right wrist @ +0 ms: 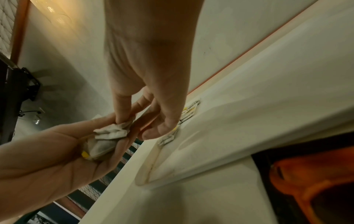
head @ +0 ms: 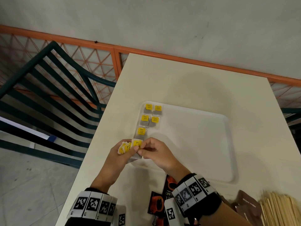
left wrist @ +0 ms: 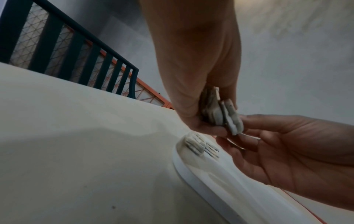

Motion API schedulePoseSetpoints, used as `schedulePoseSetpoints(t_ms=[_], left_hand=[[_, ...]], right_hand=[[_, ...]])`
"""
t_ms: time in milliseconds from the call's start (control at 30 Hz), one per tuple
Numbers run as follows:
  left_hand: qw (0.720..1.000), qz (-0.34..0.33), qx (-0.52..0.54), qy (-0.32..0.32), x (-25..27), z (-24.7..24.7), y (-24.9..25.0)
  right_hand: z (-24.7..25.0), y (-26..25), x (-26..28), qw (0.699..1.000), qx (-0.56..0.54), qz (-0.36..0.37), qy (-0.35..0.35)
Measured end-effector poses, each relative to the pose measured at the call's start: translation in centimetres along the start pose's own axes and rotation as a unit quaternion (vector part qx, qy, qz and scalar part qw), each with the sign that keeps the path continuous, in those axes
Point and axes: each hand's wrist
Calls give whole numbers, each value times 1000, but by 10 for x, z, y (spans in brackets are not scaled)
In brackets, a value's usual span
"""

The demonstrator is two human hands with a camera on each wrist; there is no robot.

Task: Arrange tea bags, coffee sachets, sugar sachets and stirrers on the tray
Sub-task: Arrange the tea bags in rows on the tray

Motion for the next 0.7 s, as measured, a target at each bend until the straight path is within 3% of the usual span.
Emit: schedulePoseSetpoints(t_ms=[200,367,433,700], left_hand=[[998,30,21,50,-1,4,-6],[990,63,116,45,-1,12,-4],[988,63,135,43,-1,14,-4],[995,53,76,33,0,16,-7]], right_hand=[[11,1,-8,998,-13,-20,61],[36,11,-26,976,29,-53,207],[43,13,-31,968,60,-62,234],[45,9,-48,965,170,-59,189]])
Point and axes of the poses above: each hand's wrist, its own x-axis away from the middle knuckle, its own z-axis out of the back of the hand, y = z × x, and after that the axes turned 8 degrees about -y, right-handed
